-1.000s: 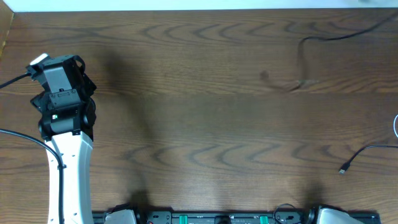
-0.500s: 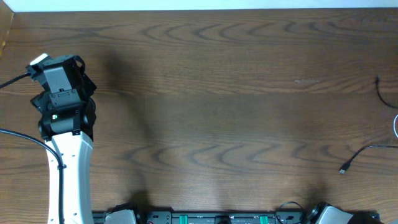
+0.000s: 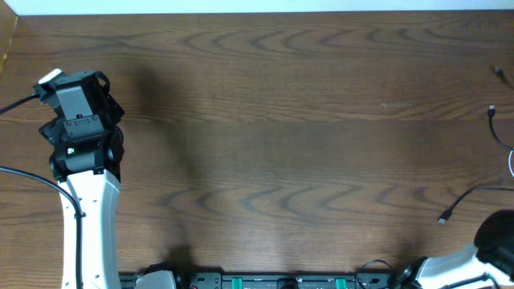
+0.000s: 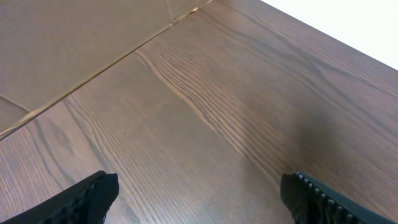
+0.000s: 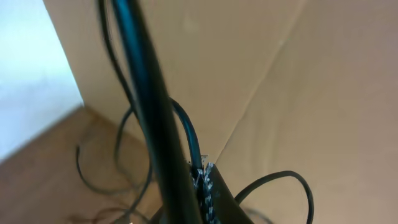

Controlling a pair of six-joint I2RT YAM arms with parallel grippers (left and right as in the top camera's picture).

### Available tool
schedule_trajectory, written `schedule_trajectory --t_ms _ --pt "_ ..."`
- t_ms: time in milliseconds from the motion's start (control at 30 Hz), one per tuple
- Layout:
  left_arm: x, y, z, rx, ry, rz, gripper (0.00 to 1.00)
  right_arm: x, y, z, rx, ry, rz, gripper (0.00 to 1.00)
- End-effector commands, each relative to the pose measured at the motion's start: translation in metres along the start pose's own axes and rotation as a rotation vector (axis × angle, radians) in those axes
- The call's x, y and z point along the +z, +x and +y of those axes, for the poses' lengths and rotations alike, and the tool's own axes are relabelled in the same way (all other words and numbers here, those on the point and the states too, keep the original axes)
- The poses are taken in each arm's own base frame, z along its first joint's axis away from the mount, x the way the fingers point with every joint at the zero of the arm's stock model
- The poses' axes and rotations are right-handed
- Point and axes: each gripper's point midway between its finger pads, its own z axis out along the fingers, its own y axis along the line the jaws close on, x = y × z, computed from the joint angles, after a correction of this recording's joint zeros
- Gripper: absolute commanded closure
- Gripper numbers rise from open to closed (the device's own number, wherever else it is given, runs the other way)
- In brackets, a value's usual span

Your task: Untangle cables

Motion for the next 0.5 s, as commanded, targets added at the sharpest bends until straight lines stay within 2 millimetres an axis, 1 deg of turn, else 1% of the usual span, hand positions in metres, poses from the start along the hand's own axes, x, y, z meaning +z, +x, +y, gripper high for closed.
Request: schedule_trajectory --t_ms 0,67,200,367,467 --pt "-0.001 -0.005 0.000 -0.020 0.000 -0.011 0.11 0.002 -0.002 -0.005 0.034 -0.002 -0.004 0.99" --pt "-0.001 -0.005 0.000 -0.020 0.000 -0.011 0.11 0.003 -0.002 -0.003 0.035 -0.018 -0.002 0.99" --pt "-0.001 -0.005 0.000 -0.020 0.000 -0.011 0.12 0.004 -0.003 -0.007 0.040 -0.015 -0.004 0.99" --pt "-0.001 -0.005 0.000 -0.020 0.000 -0.011 0.11 0.009 -0.001 -0.007 0.048 -0.054 0.004 0.99" --pt "-0.001 -0.005 0.000 -0.020 0.000 -0.011 0.12 0.019 0.007 -0.005 0.051 -0.058 0.027 0.99"
